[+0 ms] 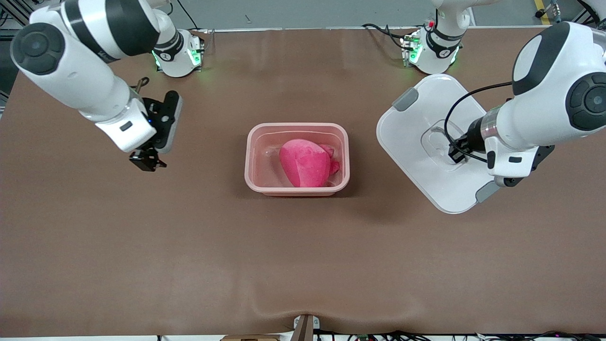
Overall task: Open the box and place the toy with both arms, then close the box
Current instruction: 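Open the right gripper and withdraw it from the box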
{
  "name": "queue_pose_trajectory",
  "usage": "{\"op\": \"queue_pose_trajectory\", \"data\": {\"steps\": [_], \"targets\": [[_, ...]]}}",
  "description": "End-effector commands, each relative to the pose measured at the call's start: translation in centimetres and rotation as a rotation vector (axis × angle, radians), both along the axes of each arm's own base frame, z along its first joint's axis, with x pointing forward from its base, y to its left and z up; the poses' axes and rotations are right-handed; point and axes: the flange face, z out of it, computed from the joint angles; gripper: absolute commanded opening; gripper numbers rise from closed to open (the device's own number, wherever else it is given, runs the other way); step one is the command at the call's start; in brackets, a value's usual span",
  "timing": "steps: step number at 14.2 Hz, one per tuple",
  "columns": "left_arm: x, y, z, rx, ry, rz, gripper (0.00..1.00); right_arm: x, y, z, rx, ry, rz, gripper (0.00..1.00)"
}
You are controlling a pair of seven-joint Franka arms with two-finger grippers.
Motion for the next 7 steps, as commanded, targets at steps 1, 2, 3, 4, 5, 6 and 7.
{"op": "queue_pose_trajectory", "data": {"steps": [1,2,3,4,5,6,7], "targets": [[-0.5,0.1,1.0,-0.006,-0.006,0.016,0.0,0.8,-5.0,0.7,0.002,0.01,-0.227,1.0],[-0.5,0.0,0.9,-0.005,-0.005,0.016,0.0,1.0,-5.8,0.7,0.002,0.012,-0.277,1.0],[-0.5,-0.1,0.8,-0.002,-0.004,0.013,0.0,1.0,-6.0,0.8,0.001,0.011,-0.288,1.0],[-0.4,-0.2,0.7,-0.007,-0.003,0.015,0.0,1.2,-6.8,1.0,-0.002,0.01,-0.301,1.0],[-0.4,-0.4,1.0,-0.008,-0.009,0.024,0.0,1.2,-8.5,1.4,-0.007,0.027,-0.346,1.0],[-0.5,-0.7,1.0,-0.005,-0.012,0.044,0.0,0.9,-9.8,1.7,-0.022,0.071,-0.418,1.0],[-0.5,-1.0,1.0,-0.002,-0.017,0.064,0.0,0.9,-10.3,1.7,-0.035,0.09,-0.511,1.0]]}}
